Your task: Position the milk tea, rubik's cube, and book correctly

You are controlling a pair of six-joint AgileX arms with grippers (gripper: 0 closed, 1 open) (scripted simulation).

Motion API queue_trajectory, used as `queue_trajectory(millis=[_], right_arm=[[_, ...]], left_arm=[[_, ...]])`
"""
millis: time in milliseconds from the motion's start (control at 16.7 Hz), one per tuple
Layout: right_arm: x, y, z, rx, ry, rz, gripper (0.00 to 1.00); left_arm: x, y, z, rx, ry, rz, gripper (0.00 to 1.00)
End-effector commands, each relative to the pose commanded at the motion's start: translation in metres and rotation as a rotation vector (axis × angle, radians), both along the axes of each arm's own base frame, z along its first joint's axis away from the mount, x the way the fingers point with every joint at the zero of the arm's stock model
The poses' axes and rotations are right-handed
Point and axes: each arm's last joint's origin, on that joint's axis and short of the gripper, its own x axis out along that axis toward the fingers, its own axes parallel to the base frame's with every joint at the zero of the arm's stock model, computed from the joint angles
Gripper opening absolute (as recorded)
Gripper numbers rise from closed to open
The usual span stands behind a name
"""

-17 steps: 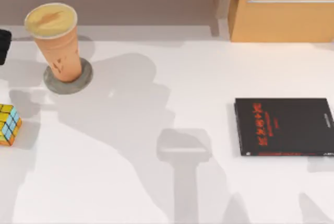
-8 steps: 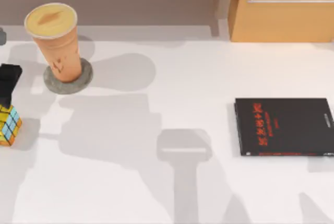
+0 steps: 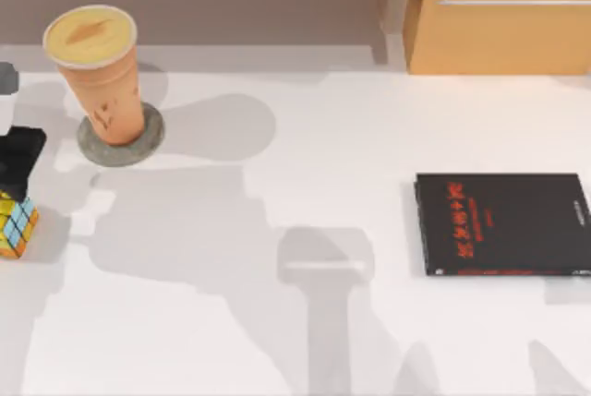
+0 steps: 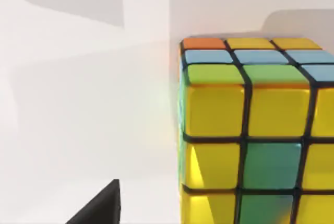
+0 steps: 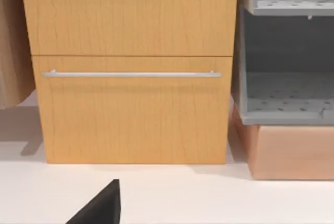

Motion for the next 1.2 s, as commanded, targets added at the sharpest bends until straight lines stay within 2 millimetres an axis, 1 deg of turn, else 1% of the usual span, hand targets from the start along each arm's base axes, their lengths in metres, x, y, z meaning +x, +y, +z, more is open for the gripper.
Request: queue_trajectory(millis=[180,300,540,1200], right_arm=[[0.0,0.0,0.0,0.0,0.0,0.0,1.0],[0.0,0.0,0.0,0.0,0.0,0.0,1.0],[0.0,0.0,0.0,0.0,0.0,0.0,1.0],[0.0,0.0,0.0,0.0,0.0,0.0,1.0]], left_arm=[[0.001,0.0,-0.027,0.001,-0.008,0.0,1.0],[-0.001,0.0,-0.039,0.0,-0.002,0.0,1.0],[-0.001,0.0,-0.04,0.0,-0.002,0.0,1.0],[-0.001,0.0,-0.04,0.0,-0.002,0.0,0.17]])
